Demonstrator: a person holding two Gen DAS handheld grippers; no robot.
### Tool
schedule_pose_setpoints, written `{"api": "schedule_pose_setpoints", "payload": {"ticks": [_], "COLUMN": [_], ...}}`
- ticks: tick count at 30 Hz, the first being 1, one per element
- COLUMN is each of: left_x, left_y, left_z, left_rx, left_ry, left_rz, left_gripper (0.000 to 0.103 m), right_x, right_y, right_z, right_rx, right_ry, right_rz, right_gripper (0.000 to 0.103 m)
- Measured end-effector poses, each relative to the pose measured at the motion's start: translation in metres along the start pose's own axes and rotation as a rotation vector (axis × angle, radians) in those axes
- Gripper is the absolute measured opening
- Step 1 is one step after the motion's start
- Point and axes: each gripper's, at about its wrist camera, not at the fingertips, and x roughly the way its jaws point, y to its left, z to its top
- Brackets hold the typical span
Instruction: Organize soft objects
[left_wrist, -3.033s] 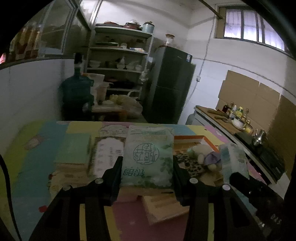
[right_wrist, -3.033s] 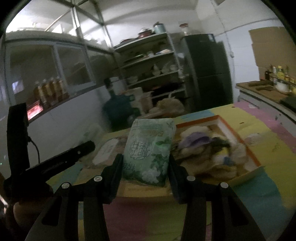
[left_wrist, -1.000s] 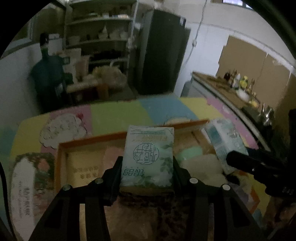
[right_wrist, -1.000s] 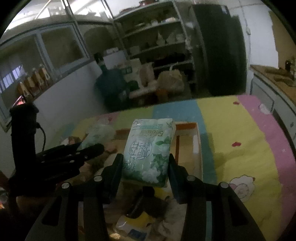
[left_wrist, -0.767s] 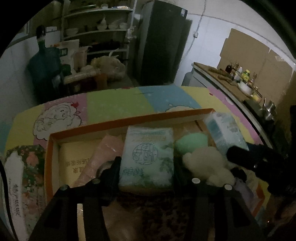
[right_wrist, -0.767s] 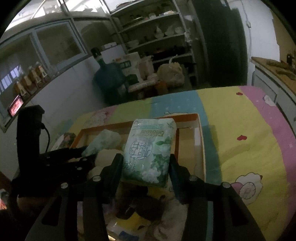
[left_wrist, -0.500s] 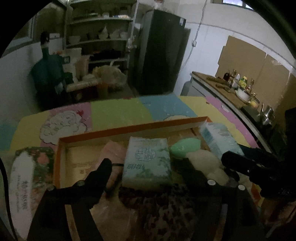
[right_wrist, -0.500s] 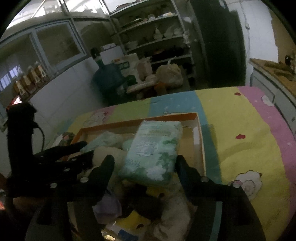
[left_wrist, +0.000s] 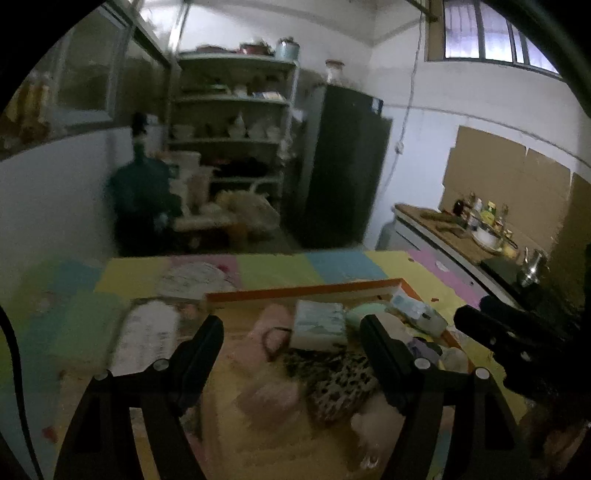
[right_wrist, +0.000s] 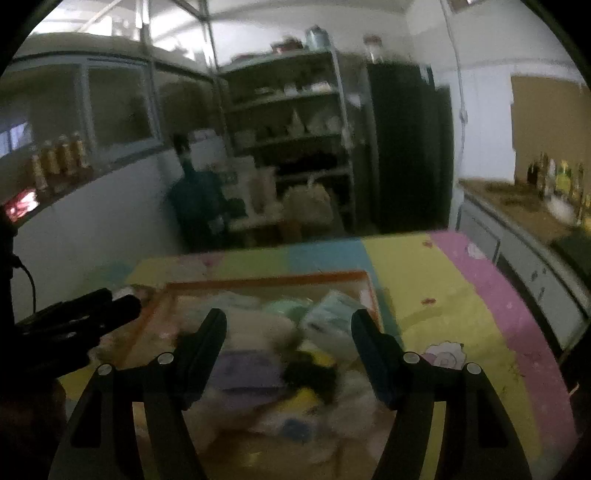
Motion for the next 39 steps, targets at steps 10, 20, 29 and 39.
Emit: {"api": "schedule_pose_setpoints", "payload": {"ticks": [10,20,29,39], "left_x": [-0.094,-0.163,-0.199,-0.219], "left_y": [0.026,0.049,0.049,0.051], "left_z": [-0.027,-0.073,-0.115,-0.115], "left_rx": [0.013,0.006,0.036,0.025], "left_ry": [-0.178,-0.213,-0.154,-0.187], "left_rz": [0.174,0.244,0.227,0.222], "left_gripper": [0.076,0.076,0.074,0.074], "right_x": [-0.067,-0.111,-0.150,-0.173], "right_y": [0.092,0.144,0.188,0.196], "right_z": [-0.026,-0.067,-0.116,-0.123], "right_rx": [-0.038,0.012,-0.029,-0.025], "right_ry": [-0.155,-0.185,-0.212,-0.246], "right_rz": [-0.054,-0.118,-0.171,-0.182], "right_gripper": [0.072,0.072,0.072,0.072]}}
